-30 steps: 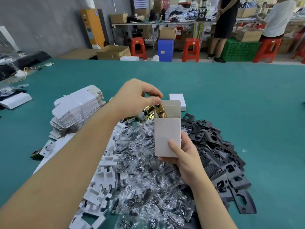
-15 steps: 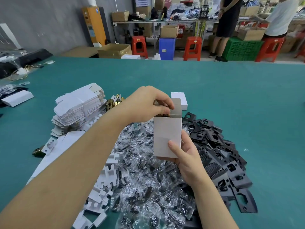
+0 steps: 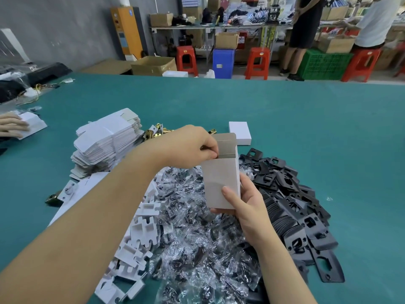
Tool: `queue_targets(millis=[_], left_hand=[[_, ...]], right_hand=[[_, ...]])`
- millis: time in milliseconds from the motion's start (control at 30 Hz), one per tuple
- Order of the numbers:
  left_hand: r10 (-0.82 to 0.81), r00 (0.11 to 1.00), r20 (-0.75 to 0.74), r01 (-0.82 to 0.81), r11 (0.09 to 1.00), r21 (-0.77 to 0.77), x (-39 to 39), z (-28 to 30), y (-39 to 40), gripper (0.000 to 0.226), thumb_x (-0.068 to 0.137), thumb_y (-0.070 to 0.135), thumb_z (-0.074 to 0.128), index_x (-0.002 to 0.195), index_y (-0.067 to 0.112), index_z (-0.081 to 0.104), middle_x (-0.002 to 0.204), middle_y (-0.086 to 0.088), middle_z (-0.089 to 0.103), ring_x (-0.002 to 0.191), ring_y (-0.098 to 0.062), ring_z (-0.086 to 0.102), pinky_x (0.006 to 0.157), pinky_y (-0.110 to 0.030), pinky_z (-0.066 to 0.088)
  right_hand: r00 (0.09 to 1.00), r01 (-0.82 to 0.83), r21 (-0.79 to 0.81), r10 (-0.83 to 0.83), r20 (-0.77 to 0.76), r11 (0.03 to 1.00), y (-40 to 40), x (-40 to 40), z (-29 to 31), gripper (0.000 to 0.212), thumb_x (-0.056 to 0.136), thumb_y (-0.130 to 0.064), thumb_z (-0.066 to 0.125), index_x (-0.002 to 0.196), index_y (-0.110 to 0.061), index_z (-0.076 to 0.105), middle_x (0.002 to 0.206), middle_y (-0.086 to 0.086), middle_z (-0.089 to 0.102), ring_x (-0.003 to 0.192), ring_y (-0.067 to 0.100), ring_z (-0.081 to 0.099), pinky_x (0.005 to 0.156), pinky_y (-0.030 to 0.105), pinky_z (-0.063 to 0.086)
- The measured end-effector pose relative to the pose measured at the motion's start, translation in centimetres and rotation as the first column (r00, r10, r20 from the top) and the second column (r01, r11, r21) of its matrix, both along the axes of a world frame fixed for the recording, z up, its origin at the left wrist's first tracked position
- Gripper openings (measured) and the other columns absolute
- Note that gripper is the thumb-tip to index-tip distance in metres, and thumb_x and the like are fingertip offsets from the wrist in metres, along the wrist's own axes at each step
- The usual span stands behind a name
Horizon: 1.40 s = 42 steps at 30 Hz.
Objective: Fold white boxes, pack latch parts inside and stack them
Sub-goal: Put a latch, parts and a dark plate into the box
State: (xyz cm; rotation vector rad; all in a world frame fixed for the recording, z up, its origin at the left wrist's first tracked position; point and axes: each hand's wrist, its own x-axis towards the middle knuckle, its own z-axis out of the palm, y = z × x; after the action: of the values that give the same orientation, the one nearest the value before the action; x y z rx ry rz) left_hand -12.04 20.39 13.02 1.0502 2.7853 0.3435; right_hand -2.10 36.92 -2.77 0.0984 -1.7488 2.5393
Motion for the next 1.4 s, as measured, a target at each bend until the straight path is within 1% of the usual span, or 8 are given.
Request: queue_targets(millis=[200,333,467,667,867,1067,1267,1400], left_hand=[[0.232,0.973,0.01,-0.211,0.866,0.453,-1.1,-0.6,-2.5,0.02,0.1,0.021,0.06,0.09,0.026,0.077,0.078,0.011,0.072,0.045,0.003,0.051,0.044,-0.009,0.035],[0.417,0.907,-0.065,-0.414,0.909,0.053,-3.4,-2.3,-6.2,0.02,0.102,0.02,0.056,0.1,0.017,0.076,0.096,0.001,0.075,0.068,-0.012,0.06,0.061,-0.023,0.046],[0.42,0.907,0.01,-0.398,0.868,-0.296,-4.0,-5.3,-9.0,0.023,0.101,0.019,0.058,0.118,0.015,0.074,0.12,-0.002,0.07,0.095,-0.018,0.061,0.084,-0.031,0.049],[0.444,0.895,0.048,-0.42,0.872,-0.252,-3.9,-7.7,-9.7,0.036,0.094,0.023,0.071,0.129,0.023,0.063,0.106,0.004,0.06,0.093,-0.017,0.06,0.078,-0.031,0.048],[0.464,0.873,0.151,-0.418,0.87,-0.263,-3.6,-9.1,-9.2,0.04,0.095,0.017,0.07,0.133,0.018,0.059,0.088,-0.004,0.074,0.074,-0.015,0.072,0.081,-0.04,0.061],[0.493,0.847,0.198,-0.474,0.87,-0.136,-3.7,-9.7,-9.2,0.03,0.1,0.016,0.063,0.129,0.015,0.063,0.092,-0.001,0.071,0.059,-0.01,0.068,0.055,-0.025,0.052],[0.515,0.856,0.045,-0.514,0.857,-0.04,-3.2,-7.6,-8.9,0.027,0.1,0.016,0.062,0.126,0.019,0.069,0.121,-0.006,0.07,0.087,-0.017,0.064,0.079,-0.031,0.053],[0.423,0.897,0.127,-0.442,0.853,0.279,-1.6,-4.6,-7.6,0.015,0.098,0.019,0.066,0.094,0.031,0.074,0.081,0.009,0.072,0.057,0.0,0.057,0.051,-0.014,0.044]], right_hand=[[0.996,0.086,0.219,-0.088,0.001,0.972,-0.2,-0.1,-0.4,0.046,0.089,-0.024,0.077,0.132,-0.032,0.062,0.118,-0.004,0.068,0.106,0.026,0.07,0.069,0.045,0.065],[0.996,0.091,0.329,-0.092,-0.013,0.94,-0.4,-0.1,-0.5,0.047,0.084,-0.037,0.077,0.127,-0.043,0.061,0.115,-0.015,0.071,0.105,0.014,0.07,0.077,0.042,0.064],[0.995,0.098,0.348,-0.103,-0.004,0.932,-0.4,-0.1,-0.5,0.043,0.088,-0.033,0.078,0.12,-0.053,0.06,0.114,-0.019,0.07,0.104,0.011,0.069,0.078,0.044,0.064],[0.995,0.098,0.337,-0.095,-0.027,0.936,-0.6,0.1,0.0,0.044,0.091,-0.026,0.077,0.108,-0.064,0.062,0.109,-0.022,0.071,0.096,0.004,0.071,0.066,0.025,0.061],[0.996,0.086,0.335,-0.089,-0.008,0.938,-0.6,0.1,0.0,0.045,0.092,-0.027,0.077,0.108,-0.066,0.061,0.111,-0.021,0.07,0.1,0.009,0.07,0.07,0.035,0.064],[0.997,0.066,0.332,-0.074,0.01,0.941,-0.7,0.1,0.1,0.038,0.079,-0.047,0.076,0.112,-0.061,0.062,0.112,-0.018,0.071,0.101,0.011,0.071,0.071,0.036,0.064],[0.997,0.064,0.269,-0.074,0.028,0.961,-0.6,0.1,-0.1,0.041,0.085,-0.035,0.077,0.12,-0.052,0.062,0.113,-0.015,0.072,0.1,0.011,0.072,0.069,0.031,0.063],[0.996,0.053,0.214,-0.066,0.052,0.975,-0.5,0.1,-0.1,0.041,0.086,-0.03,0.077,0.121,-0.046,0.064,0.112,-0.012,0.073,0.098,0.013,0.074,0.067,0.031,0.063]])
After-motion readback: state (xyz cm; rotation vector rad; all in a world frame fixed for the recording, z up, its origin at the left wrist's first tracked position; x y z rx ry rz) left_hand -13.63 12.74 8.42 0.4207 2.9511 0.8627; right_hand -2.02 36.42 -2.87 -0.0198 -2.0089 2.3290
